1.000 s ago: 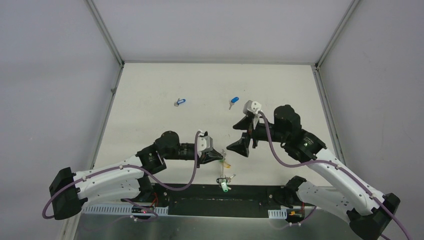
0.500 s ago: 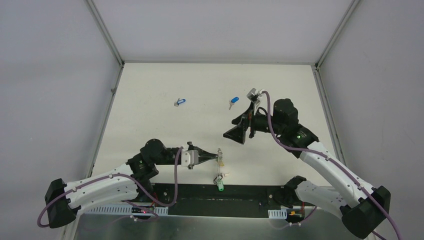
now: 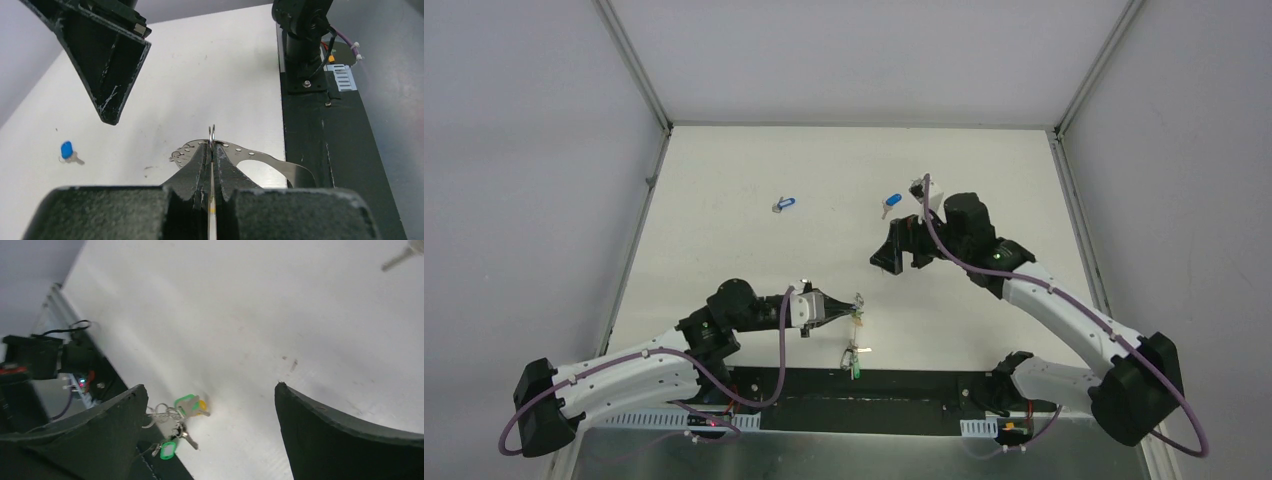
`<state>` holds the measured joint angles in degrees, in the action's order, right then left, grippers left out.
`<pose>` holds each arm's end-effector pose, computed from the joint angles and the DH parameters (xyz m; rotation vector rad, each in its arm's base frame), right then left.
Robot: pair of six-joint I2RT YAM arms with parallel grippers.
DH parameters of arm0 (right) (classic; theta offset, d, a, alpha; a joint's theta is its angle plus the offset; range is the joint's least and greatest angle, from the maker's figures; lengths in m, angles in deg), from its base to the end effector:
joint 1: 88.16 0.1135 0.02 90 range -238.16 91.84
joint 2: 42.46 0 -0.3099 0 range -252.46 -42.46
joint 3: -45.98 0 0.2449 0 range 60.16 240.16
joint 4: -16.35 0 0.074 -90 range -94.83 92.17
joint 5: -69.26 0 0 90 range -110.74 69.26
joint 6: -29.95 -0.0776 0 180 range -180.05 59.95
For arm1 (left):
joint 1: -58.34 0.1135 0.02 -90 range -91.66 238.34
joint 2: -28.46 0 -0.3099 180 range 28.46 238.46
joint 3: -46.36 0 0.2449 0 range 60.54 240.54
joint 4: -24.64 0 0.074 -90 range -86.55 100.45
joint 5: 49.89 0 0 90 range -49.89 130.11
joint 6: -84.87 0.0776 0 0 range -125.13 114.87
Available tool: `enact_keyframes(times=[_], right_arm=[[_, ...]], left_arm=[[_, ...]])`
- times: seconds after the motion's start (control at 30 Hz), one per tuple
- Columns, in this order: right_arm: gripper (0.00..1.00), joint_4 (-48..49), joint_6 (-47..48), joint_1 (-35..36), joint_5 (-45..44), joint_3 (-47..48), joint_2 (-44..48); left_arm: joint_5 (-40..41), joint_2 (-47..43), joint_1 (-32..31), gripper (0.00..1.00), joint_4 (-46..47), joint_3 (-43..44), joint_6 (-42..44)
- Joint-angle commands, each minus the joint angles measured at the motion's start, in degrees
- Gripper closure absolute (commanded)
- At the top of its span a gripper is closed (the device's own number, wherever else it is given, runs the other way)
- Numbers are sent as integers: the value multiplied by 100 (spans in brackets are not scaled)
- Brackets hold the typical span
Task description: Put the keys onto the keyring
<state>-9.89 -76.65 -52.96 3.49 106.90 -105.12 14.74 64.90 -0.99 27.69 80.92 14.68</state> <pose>0.1862 0.1703 0.3134 -0.6199 2.0724 0.9775 0.0528 -0.1542 0.2925 1.2865 0.9869 -0.8801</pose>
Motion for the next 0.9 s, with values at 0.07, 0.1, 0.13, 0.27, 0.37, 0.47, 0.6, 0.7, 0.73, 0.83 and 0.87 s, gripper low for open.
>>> enact_keyframes(times=[0.07,0.1,0.13,0.27,0.37,0.47,0.6,0.7,0.73,0.83,0.87], right_arm=[[0,-1002,231,-45,-1665,1159,-1177],[0,-1166,350,-48,-1747,1380,-1441],[0,-1288,436,-49,-1888,1619,-1688],[0,-1546,595,-109,-2337,2453,-2767],[0,-1841,946,-176,-2385,3269,-3552],[0,-2083,1403,-329,-2086,3889,-4227],[2,-2189,1629,-610,-1612,4598,-4987],[5,-2383,2010,-717,-1745,5114,-5475],[7,-2536,2121,-732,-1894,5342,-5652],[16,-2988,2311,-773,-2041,6030,-6215],[19,-3071,2350,-770,-2009,6246,-6360]], left_arm=[[360,75,-56,100,21,274,-993],[359,87,-60,100,23,278,-1074],[371,96,-61,100,21,274,-1148],[375,158,-62,100,72,283,-1386],[344,198,-61,100,102,292,-1494],[348,234,-64,100,126,284,-1682],[216,383,-62,100,298,283,-1795],[141,497,-64,100,205,385,-1775],[125,517,-63,100,110,432,-1772],[132,577,-59,100,-144,554,-1753],[129,603,-56,100,-204,581,-1737]])
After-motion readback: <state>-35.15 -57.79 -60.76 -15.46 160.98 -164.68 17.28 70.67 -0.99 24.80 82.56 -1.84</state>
